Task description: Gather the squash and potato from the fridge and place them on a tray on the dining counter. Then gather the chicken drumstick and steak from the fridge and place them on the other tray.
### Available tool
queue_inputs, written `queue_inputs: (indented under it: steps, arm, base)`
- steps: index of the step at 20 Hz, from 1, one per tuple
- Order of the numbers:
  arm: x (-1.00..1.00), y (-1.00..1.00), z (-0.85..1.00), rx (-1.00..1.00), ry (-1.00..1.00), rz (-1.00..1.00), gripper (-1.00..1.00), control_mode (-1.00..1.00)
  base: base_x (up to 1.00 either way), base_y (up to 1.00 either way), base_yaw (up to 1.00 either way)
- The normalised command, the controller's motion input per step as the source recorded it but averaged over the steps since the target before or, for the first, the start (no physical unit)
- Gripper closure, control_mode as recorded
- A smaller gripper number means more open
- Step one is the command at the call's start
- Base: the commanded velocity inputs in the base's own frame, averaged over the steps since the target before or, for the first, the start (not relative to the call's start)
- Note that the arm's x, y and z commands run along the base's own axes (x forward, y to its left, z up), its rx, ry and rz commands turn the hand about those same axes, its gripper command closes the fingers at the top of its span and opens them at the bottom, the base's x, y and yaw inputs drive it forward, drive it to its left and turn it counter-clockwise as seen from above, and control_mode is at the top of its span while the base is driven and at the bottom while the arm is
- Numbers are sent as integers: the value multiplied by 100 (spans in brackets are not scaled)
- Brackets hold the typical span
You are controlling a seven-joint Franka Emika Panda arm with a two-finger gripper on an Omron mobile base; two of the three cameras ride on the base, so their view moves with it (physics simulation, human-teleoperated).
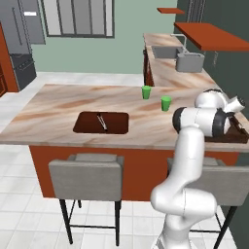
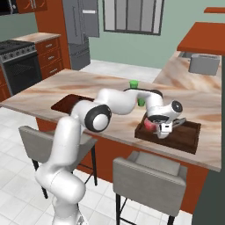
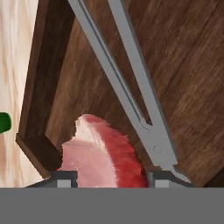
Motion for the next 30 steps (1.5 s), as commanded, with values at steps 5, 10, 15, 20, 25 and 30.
queue_inputs:
  steps: [5, 10, 15, 20, 25, 30]
  arm:
    - [-46, -1, 2, 4, -16, 5, -100, -100]
    - [-91, 12, 39, 0, -15, 0, -100, -100]
    - [-49, 89, 51, -4, -28, 1, -100, -100]
    - [-44, 98, 52, -18, -4, 0, -100, -100]
    - [-79, 79, 53, -27, 10, 0, -100, -100]
    - [-83, 78, 61, -38, 15, 0, -100, -100]
  base:
    - [0, 0, 0]
    - [0, 0, 0]
    - [0, 0, 0]
    - [0, 0, 0]
    - [0, 0, 0]
    - [0, 0, 0]
